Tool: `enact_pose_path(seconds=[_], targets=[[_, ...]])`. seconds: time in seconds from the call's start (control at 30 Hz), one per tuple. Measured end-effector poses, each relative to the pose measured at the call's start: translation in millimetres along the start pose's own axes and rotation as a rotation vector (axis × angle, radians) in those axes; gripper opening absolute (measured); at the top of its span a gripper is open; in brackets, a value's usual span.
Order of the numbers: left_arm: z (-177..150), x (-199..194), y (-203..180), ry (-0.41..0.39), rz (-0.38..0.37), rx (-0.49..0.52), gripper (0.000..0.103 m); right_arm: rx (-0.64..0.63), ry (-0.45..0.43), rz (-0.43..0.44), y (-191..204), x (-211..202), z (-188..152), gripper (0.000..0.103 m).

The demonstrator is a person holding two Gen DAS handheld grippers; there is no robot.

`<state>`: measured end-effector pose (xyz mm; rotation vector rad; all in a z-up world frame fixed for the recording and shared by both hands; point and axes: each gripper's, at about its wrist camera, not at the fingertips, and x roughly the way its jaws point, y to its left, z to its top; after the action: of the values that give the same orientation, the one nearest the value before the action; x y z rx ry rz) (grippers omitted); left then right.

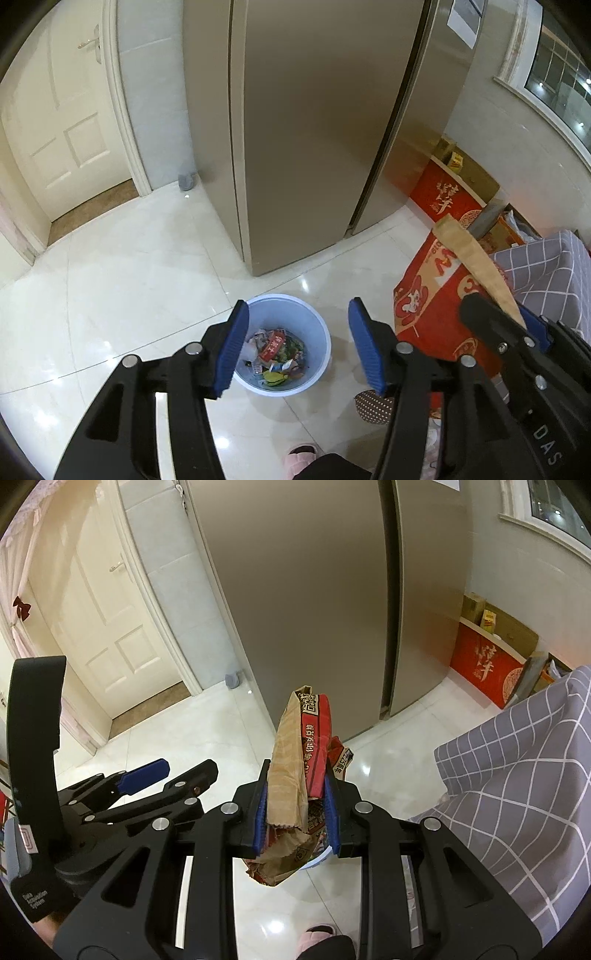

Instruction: Collect trash

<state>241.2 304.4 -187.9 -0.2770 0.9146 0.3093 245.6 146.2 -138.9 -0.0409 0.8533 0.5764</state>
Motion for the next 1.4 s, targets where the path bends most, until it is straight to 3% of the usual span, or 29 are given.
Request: enact_pose_path(seconds=[0.73,0.8,0.87,1.13,1.4], targets=[[-1,-2,32,-0.009,0.032,-0.094,0.06,-0.019,-0.011,0.033,7,14,0,0.025],[0,-2,39,-0.014,0.048,-0.116,0.063,-0.005,-0.044,0.055,8,18,4,0.03],[1,-2,46,-0.017,0.07,-0.134,0.065,0.002,-0.058,0.069,11,21,7,0.062],[3,-13,50,-0.033,0.085,-0.136,0.069,-0.015,-0.057,0.047,11,15,5,0.065],[-1,-44,11,-0.08,0.088,-0.059,0.072,-0.035,-0.057,-0.048,-4,-23,-1,0.07]])
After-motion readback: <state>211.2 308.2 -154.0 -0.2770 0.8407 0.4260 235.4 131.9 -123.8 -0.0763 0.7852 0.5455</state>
